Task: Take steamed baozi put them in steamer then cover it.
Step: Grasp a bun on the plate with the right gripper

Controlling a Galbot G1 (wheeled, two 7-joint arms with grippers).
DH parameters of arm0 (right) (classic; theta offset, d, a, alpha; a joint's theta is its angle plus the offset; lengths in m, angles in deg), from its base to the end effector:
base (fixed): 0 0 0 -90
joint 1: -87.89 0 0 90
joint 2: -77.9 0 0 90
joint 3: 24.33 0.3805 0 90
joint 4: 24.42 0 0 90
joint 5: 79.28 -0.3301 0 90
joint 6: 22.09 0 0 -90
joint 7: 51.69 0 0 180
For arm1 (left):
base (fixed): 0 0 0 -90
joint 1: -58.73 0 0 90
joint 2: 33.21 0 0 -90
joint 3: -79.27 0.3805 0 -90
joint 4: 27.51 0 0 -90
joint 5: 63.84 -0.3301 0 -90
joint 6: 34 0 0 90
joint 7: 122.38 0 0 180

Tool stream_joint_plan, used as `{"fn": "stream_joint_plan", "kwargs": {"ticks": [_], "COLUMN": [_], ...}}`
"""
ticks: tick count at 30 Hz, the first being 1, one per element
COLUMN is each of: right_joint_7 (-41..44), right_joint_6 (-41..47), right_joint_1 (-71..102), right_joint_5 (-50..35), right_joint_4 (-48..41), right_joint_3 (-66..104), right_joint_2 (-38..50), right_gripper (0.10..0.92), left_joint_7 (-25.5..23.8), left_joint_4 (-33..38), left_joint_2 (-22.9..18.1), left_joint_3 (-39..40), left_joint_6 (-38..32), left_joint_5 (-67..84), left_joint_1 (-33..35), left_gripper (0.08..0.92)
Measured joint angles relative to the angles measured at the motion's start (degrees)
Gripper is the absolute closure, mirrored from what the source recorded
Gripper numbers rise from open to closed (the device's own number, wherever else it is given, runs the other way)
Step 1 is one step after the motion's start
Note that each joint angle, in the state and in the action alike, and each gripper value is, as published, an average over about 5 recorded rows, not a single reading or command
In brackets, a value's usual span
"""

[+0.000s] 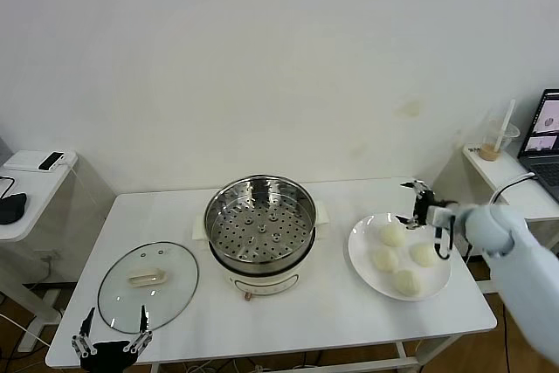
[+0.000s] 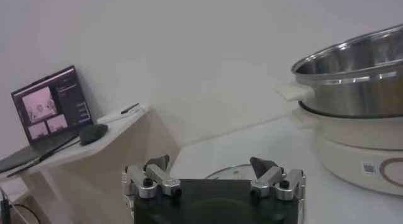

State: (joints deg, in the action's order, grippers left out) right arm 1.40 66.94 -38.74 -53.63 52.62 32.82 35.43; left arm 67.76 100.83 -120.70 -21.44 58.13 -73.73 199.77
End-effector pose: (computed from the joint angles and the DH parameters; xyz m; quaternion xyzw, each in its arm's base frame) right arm 0.4768 -0.2175 -0.1883 0.3935 -0.6506 0.6155 0.2076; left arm 0.0251 0.0558 -0.3069 0.1307 -0.9688 -0.1762 0.1151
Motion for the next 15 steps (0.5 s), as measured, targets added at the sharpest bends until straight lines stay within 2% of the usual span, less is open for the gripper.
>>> {"fn": "stream_joint_plan", "kwargs": {"ticks": [7, 15], "right_joint_7": [7.06, 9.41], "right_joint_6": [-0.75, -1.08], "right_joint_1": [-9.48, -13.41], "right_joint_5": [-0.72, 0.34], "right_joint_4": [-7.38, -14.87], "right_joint_3": [-11.18, -16.67], "right_joint_2": [-0.83, -3.95], "right_gripper": [0.203, 0.203], "left_joint_7": [-0.16, -0.54], "left_joint_4": [-0.08, 0.16], "left_joint_2": [-0.11, 0.10], "left_joint_3": [-0.72, -1.84], "left_joint_6": [0.08, 0.22], "left_joint_5": [0.00, 0.23], "left_joint_1": [-0.32, -0.34], "left_gripper": [0.177, 0.177]}}
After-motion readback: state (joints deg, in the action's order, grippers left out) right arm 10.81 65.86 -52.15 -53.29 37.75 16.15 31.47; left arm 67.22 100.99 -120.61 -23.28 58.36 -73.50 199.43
